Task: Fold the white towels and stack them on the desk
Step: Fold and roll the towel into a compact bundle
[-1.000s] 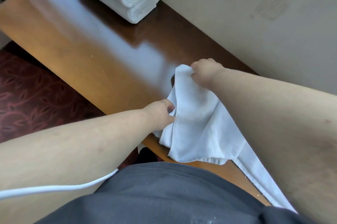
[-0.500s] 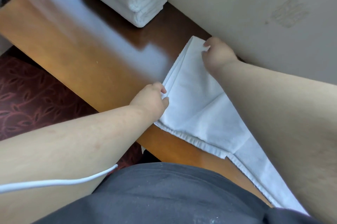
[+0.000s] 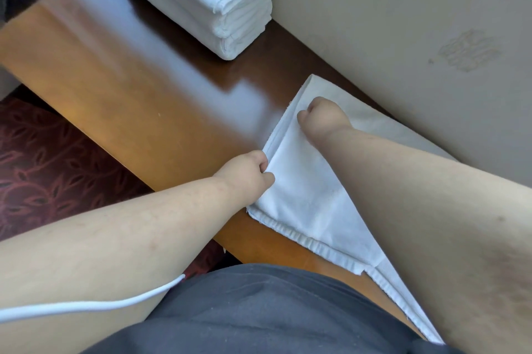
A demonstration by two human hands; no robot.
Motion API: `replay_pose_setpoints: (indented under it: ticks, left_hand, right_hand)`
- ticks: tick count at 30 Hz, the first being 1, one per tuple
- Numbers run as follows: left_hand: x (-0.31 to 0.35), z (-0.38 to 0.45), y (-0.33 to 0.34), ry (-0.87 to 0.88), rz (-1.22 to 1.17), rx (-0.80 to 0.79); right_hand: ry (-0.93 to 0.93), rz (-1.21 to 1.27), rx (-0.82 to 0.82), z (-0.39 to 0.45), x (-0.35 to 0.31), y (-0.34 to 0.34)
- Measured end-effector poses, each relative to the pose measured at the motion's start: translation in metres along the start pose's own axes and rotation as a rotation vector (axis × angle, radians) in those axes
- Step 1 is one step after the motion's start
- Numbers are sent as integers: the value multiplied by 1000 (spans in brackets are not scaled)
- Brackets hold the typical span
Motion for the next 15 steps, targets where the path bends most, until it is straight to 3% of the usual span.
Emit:
replay_pose_setpoints:
  ticks: [3, 8, 11, 15]
  left_hand:
    - [-4, -1, -14, -65, -54, 56]
    - [-10, -3, -20, -178, 87, 64]
    - [-7, -3, -24, -145, 97, 119]
    - [1, 1, -14, -103, 220, -28]
  right_hand:
    - [-45, 82, 56, -4, -4, -2]
    - [-62, 36, -32, -3, -6, 9]
    - [-115, 15, -98, -8, -8, 10]
    - [-148, 90, -207, -27, -1, 9]
Point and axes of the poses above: each hand's wrist, its own z-axis towards the middle knuckle, its own y-axis out of the palm, x = y × z, the point moved 9 cm from there along z, towards the middle knuckle, and after that the axes turned 9 degrees about y, right-handed, at the moved point
